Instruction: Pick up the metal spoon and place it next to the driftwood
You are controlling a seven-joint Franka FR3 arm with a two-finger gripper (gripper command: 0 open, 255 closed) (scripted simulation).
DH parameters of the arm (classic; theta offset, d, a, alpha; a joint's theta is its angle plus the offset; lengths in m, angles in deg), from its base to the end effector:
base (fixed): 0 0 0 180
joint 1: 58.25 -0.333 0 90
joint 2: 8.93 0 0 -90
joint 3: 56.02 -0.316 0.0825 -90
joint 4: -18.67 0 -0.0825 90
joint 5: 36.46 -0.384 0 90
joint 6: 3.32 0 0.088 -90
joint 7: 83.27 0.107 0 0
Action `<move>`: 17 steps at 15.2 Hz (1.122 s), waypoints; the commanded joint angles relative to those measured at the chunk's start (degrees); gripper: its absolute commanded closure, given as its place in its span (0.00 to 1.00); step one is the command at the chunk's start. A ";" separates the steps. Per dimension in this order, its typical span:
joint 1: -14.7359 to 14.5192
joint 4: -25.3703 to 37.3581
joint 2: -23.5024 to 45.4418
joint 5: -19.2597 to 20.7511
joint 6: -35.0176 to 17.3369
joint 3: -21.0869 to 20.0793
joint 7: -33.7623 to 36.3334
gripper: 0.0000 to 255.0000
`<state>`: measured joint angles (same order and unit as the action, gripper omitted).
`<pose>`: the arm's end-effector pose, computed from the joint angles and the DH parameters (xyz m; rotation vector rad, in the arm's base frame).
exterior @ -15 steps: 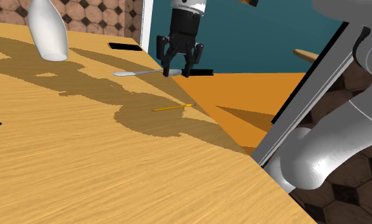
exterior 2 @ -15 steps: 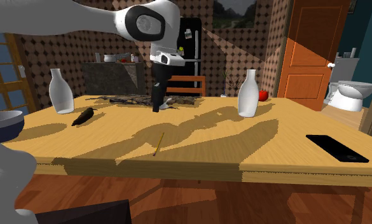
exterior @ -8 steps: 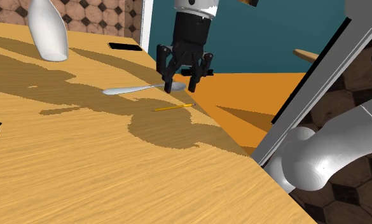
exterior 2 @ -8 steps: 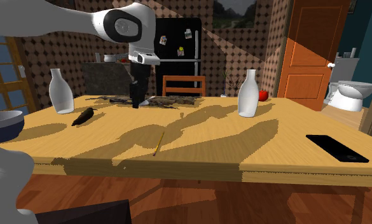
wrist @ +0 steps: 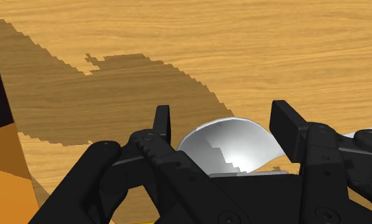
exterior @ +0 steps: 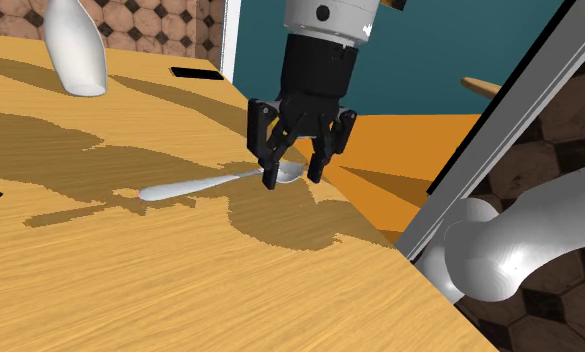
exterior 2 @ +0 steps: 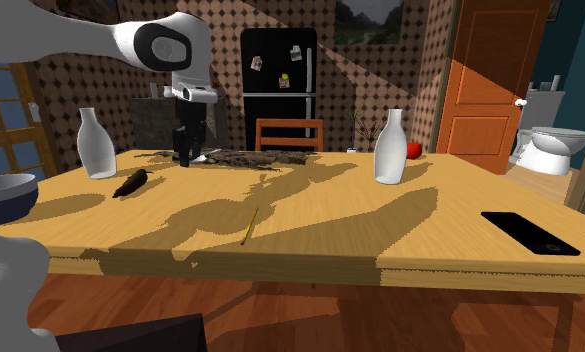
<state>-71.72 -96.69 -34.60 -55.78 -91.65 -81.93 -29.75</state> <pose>0.2794 0.3238 0.6067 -3.0413 0.4491 0.2286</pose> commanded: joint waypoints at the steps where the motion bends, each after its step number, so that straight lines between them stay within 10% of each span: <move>1: -0.25 -1.40 -0.46 -0.39 -1.04 -0.40 0.24 1.00; 17: -0.94 -13.95 -1.10 -2.03 -12.89 -2.38 -1.88 1.00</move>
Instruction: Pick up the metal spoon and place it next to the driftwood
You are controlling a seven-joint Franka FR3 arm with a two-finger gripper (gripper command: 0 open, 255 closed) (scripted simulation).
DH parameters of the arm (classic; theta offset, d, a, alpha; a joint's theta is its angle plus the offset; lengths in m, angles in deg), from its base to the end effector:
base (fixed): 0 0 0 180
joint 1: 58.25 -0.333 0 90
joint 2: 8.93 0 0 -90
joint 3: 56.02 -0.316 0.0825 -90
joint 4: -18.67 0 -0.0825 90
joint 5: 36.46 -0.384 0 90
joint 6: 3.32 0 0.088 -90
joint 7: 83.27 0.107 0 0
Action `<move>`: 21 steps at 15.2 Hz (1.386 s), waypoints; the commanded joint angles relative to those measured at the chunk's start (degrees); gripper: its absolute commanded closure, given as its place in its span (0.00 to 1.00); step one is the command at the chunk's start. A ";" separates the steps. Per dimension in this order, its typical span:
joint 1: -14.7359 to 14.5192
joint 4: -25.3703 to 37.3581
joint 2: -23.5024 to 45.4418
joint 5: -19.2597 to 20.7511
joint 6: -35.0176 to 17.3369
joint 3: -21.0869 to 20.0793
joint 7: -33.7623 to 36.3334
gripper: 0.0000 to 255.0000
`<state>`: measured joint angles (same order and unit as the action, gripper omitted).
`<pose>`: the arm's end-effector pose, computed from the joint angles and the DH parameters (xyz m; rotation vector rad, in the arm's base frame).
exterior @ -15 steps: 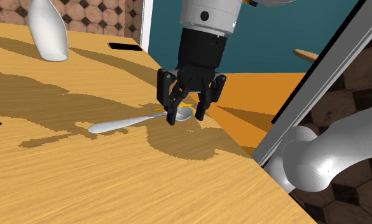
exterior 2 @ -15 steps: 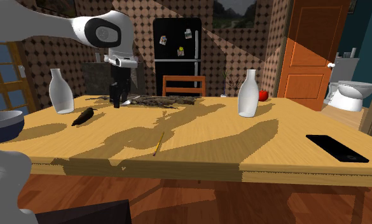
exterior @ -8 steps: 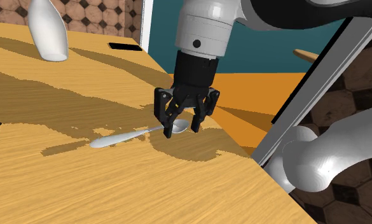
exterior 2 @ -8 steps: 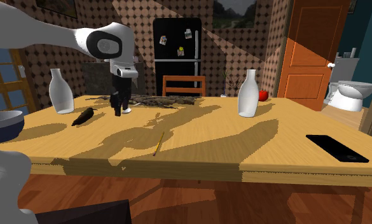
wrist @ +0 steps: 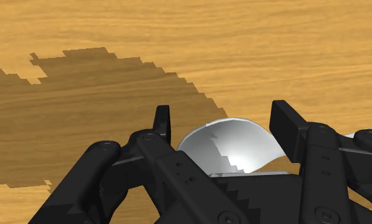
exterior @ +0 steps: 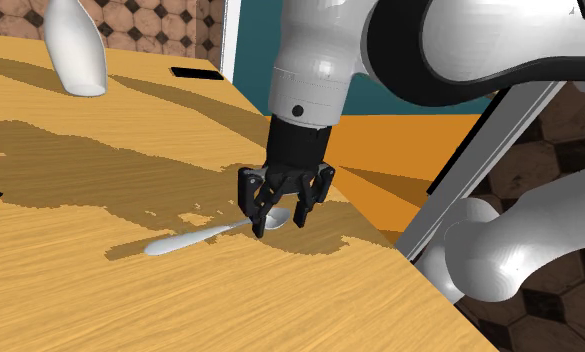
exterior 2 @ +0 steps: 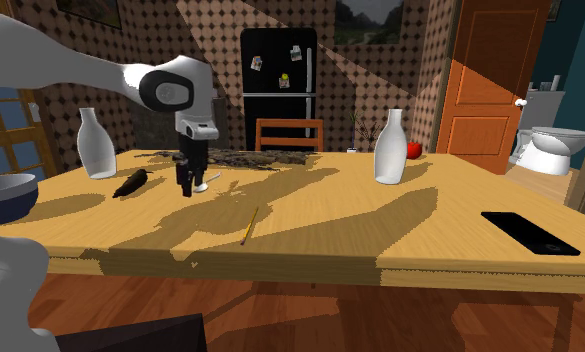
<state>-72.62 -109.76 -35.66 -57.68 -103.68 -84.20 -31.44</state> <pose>0.2755 0.3270 0.5205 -3.0415 0.4506 0.2301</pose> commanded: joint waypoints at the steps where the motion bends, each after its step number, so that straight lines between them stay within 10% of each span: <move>1: -0.08 -1.57 0.05 -0.23 -1.62 -0.27 -0.30 1.00; 11: -0.15 -3.06 0.27 -0.46 -3.33 -0.63 -0.54 1.00; 12: -0.15 -3.06 0.27 -0.46 -3.33 -0.63 -0.54 0.00; 21: 0.60 3.88 0.29 0.93 3.75 1.19 -0.11 0.00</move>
